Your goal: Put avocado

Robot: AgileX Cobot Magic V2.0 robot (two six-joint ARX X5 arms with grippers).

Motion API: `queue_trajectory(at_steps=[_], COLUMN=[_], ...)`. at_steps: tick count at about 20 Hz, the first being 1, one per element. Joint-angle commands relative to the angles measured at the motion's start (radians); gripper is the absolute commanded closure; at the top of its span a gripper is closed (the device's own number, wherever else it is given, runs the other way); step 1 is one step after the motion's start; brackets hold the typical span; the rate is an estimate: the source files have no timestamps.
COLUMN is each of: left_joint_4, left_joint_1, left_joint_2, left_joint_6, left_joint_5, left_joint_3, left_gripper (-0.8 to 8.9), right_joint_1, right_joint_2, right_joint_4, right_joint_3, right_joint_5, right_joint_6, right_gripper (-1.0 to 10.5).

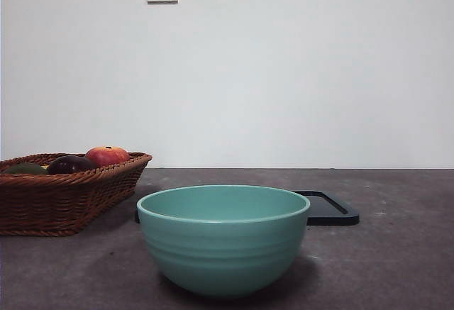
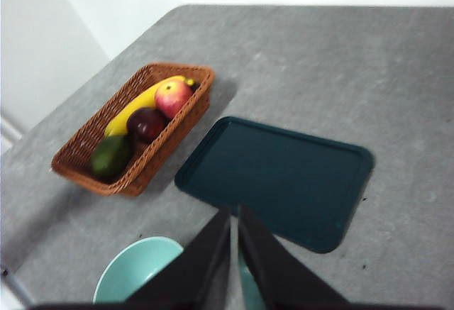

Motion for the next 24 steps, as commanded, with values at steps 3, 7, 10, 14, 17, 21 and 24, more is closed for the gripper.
queue_trajectory(at_steps=[3,7,10,14,17,21,24], left_joint_4=[-0.042,-0.101,-0.144,-0.167,-0.167,-0.166,-0.166], left_joint_1=[-0.011,-0.012,-0.012,-0.011,-0.011,-0.011,-0.011], left_joint_2=[0.005,0.005,0.005,0.005,0.005,0.005,0.005], left_joint_6=[0.014,0.013,0.014,0.015,0.014,0.014,0.014], left_joint_5=[0.006,0.010,0.013,0.013,0.013,0.013,0.013], left_joint_3=[0.022,0.022,0.022,0.022,0.022,0.022,0.022], left_gripper=[7.94,7.84,7.75,3.59,2.44,2.52,2.52], right_joint_1=[0.009,0.009,0.009,0.009,0.009,0.009,0.009], right_joint_2=[0.000,-0.002,-0.002,-0.002,-0.001,-0.001,-0.001], right_joint_4=[-0.037,-0.106,-0.152,-0.162,-0.162,-0.161,-0.161], right_joint_3=[0.018,0.018,0.018,0.018,0.018,0.018,0.018], right_joint_5=[0.009,0.075,0.084,0.084,0.084,0.083,0.083], right_joint_6=[-0.034,-0.037,-0.041,-0.041,-0.042,-0.042,-0.041], right_gripper=[9.3,9.3,9.2,4.9,4.2,4.2,4.2])
